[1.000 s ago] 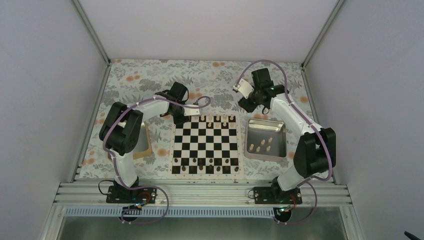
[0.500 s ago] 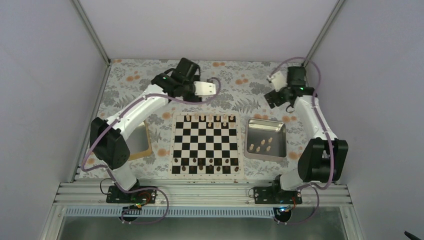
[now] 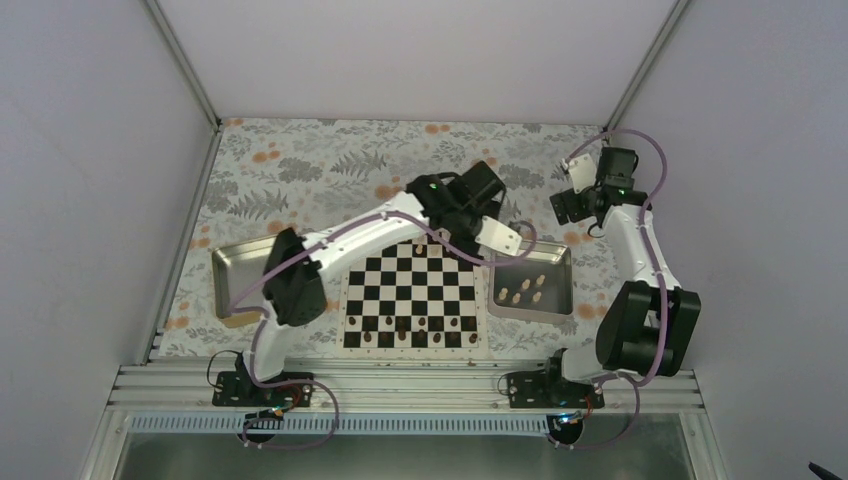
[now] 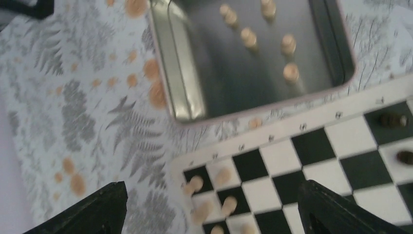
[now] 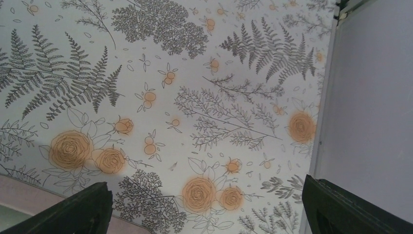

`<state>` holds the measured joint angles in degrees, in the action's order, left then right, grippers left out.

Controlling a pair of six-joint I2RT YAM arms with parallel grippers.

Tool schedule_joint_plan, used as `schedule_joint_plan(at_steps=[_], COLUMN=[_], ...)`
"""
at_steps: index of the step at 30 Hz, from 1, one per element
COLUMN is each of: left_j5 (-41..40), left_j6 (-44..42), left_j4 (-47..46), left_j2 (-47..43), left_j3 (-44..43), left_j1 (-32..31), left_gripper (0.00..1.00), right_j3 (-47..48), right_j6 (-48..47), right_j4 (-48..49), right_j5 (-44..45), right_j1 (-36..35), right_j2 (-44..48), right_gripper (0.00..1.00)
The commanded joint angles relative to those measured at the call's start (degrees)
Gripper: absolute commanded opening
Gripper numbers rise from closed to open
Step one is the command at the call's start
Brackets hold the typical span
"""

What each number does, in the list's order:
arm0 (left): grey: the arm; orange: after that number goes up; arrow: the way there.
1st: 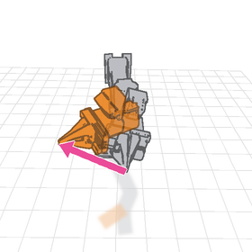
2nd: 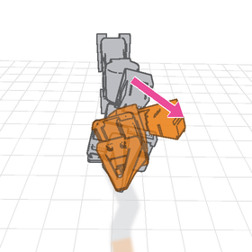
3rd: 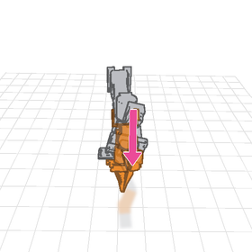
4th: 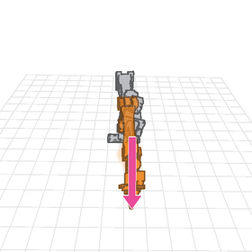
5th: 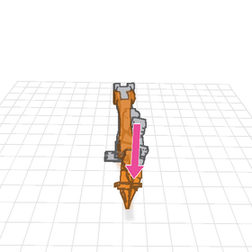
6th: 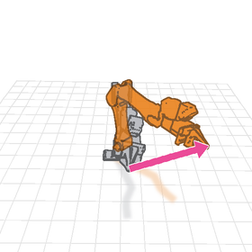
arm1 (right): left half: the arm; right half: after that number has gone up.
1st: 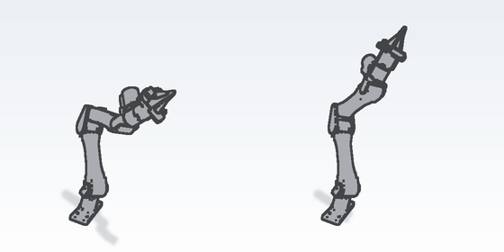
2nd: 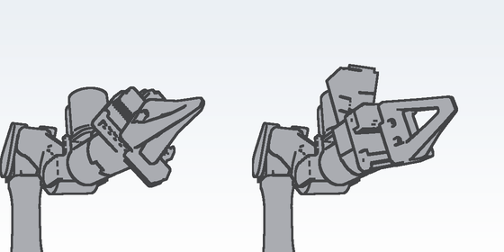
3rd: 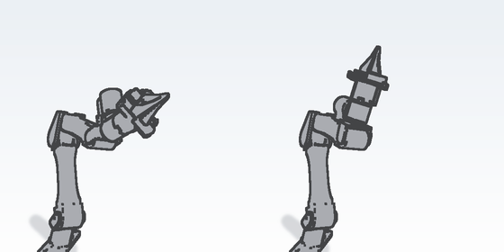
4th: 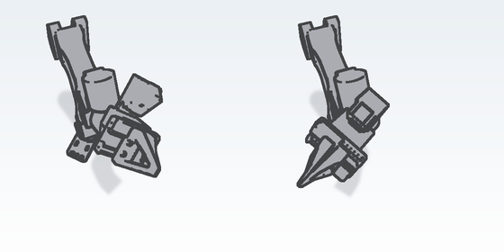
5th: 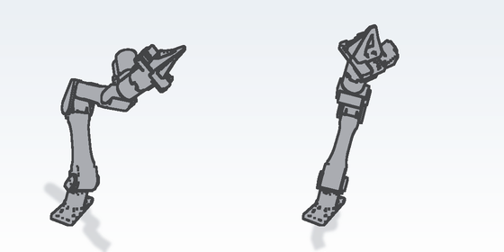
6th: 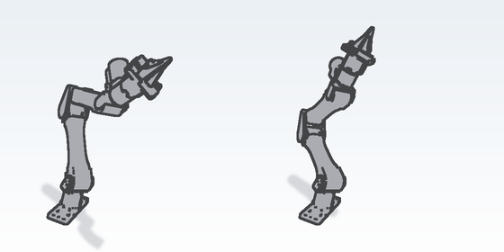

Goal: Set up the chess pieces on the board
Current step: Pick up the chess piece from the storage box.

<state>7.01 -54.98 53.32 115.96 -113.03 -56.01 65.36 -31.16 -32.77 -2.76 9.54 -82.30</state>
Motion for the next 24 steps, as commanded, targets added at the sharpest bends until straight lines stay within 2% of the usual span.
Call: schedule_joint_plan(at_steps=[1, 6, 12, 16, 24], left_j5=[5.10, 8.37, 7.55, 6.09, 5.67], left_j6=[-1.42, -1.77, -2.35, -3.14, -3.28], left_j4=[4.77, 9.08, 13.50, 14.26, 15.50], left_j2=[6.40, 16.28, 26.85, 28.13, 29.41], left_j3=[-9.85, -23.70, -35.61, -33.69, -30.42], left_j1=[-3.01, -4.80, -5.96, -6.95, -8.59], left_gripper=[0.91, 0.93, 0.85, 0.78, 0.72], right_j3=[-1.58, -1.97, -2.73, -3.30, -3.49], right_j6=[2.38, 2.02, 1.55, 1.89, 1.80], right_j4=[2.59, 2.28, 2.93, 3.86, 3.52], right_j5=[-2.26, -3.92, -4.37, -1.01, -1.15], right_j1=[0.55, 0.57, 0.51, 0.63, 0.65], right_j2=[-1.42, -2.14, -1.25, -1.44, -2.00], right_gripper=[1.00, 1.00, 1.00, 1.00, 1.00])
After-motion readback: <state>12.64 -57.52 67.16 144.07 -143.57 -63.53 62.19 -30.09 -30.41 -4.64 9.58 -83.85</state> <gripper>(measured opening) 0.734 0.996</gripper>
